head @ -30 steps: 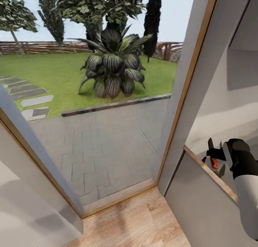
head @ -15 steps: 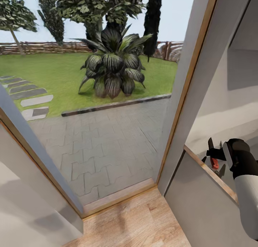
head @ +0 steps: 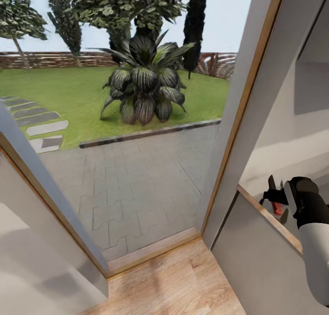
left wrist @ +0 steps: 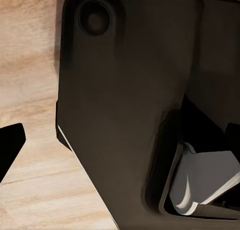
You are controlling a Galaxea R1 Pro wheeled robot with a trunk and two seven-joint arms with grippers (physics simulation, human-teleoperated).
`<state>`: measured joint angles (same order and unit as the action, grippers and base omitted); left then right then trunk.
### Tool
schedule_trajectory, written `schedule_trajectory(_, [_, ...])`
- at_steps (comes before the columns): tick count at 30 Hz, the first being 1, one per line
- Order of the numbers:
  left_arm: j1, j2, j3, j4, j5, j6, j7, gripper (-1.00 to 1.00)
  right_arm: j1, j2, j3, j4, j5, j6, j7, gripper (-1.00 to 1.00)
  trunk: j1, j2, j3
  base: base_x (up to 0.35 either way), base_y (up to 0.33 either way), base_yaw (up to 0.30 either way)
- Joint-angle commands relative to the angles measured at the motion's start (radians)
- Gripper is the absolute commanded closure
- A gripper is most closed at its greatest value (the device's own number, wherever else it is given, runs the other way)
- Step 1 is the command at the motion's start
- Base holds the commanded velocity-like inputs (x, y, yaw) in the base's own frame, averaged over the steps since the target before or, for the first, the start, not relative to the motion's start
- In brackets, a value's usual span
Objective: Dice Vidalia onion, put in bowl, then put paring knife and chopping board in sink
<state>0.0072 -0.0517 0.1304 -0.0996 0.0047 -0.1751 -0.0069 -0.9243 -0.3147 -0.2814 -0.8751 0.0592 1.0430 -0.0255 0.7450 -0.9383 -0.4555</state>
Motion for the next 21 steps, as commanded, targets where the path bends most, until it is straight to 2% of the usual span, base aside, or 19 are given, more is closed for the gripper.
schedule_trajectory(1, [0.000, 0.000, 0.005, -0.002, 0.001, -0.001, -0.001, -1.00, -0.001, 0.000, -0.001, -0.001, 0.005, 0.004, 0.002, -1.00, 0.000, -0.001, -0.001, 0.000, 0.038, 0.000])
schedule_trajectory(14, [0.000, 0.000, 0.005, -0.002, 0.001, -0.001, -0.001, -1.00, -0.001, 0.000, -0.001, -0.001, 0.005, 0.004, 0.002, -1.00, 0.000, -0.001, -0.001, 0.000, 0.009, 0.000])
schedule_trajectory(21, [0.000, 0.000, 0.005, -0.002, 0.000, -0.001, -0.001, -1.00, -0.001, 0.000, -0.001, -0.001, 0.005, 0.004, 0.002, -1.00, 0.000, -0.001, -0.009, 0.000, 0.000, 0.000])
